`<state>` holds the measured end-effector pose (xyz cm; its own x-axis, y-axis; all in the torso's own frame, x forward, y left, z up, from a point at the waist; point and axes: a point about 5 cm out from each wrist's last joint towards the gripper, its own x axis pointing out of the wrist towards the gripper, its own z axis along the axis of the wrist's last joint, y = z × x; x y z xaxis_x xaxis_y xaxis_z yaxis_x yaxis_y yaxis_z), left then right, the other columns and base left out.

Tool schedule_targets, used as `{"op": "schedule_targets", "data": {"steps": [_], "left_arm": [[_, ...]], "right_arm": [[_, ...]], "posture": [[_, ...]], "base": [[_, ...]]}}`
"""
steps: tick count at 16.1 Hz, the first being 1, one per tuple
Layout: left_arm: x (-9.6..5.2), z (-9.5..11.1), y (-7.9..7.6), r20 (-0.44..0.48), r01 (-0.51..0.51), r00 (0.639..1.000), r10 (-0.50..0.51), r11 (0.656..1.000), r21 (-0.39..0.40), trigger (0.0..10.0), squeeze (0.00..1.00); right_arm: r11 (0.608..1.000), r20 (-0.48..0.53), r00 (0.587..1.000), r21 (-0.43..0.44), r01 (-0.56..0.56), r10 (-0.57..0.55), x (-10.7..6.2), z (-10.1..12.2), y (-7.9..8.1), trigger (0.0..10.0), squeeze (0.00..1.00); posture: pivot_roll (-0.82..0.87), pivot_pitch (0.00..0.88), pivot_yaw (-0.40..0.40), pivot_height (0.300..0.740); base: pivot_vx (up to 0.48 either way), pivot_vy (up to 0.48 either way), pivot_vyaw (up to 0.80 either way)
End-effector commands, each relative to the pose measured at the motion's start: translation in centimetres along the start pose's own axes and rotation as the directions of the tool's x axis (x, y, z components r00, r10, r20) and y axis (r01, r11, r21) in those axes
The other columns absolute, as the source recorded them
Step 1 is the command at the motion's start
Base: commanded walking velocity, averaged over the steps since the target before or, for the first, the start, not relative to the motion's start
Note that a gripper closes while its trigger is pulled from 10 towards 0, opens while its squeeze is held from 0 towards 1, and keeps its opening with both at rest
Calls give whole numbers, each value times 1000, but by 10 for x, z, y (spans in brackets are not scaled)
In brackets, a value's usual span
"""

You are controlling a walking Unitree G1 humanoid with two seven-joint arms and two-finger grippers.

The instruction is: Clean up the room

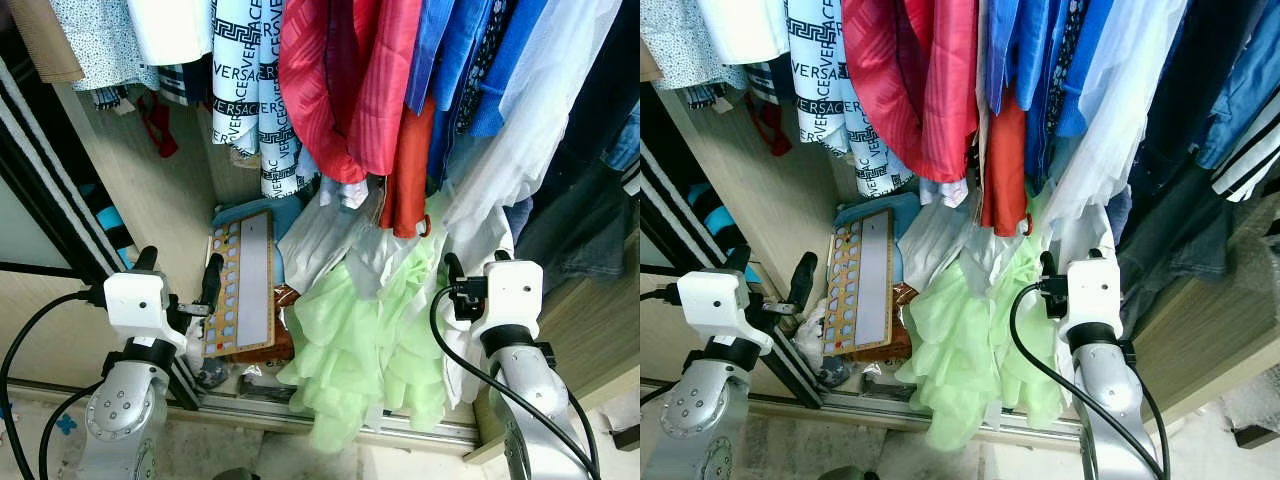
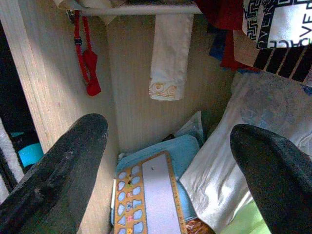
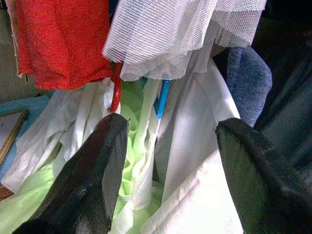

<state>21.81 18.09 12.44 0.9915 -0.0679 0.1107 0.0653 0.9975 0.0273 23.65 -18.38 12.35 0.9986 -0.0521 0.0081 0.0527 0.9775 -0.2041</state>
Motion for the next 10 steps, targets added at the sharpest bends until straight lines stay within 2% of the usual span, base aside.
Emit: {"op": "schedule_targets", "data": {"steps": [1, 2, 5, 6, 7, 10], "left_arm": [[28, -40, 9, -238, -169, 961, 142, 981, -96, 10000, 0], [32, -29, 13, -182, -167, 972, 146, 981, -102, 10000, 0], [33, -23, 16, -171, -168, 974, 148, 980, -104, 10000, 0], [34, -6, 25, -133, -169, 979, 155, 980, -102, 10000, 0], [34, 0, 31, -122, -174, 979, 161, 979, -107, 10000, 0], [36, -3, 32, -137, -149, 981, 140, 987, -60, 10000, 0]], "right_arm": [[960, -131, 971, 226, -166, 199, 57, -9, 35, 10000, 0], [962, -98, 977, 214, -167, 192, 54, -2, 34, 10000, 0], [968, -106, 975, 182, -172, 194, 54, 1, 34, 10000, 0], [965, -28, 981, 187, -184, 192, 60, 18, 37, 10000, 0], [962, 8, 983, 200, -184, 186, 64, 27, 36, 10000, 0], [963, 13, 987, 218, -157, 158, 67, 29, 30, 10000, 0]], "posture": [[-9, 0, 13, 740], [3, 0, 6, 740], [11, 0, 6, 740], [19, 0, -3, 740], [26, 0, -10, 740], [12, 0, -8, 740]], "base": [[0, 0, 0], [0, 0, 0], [0, 0, 0], [0, 0, 0], [0, 0, 0], [0, 0, 0]]}}
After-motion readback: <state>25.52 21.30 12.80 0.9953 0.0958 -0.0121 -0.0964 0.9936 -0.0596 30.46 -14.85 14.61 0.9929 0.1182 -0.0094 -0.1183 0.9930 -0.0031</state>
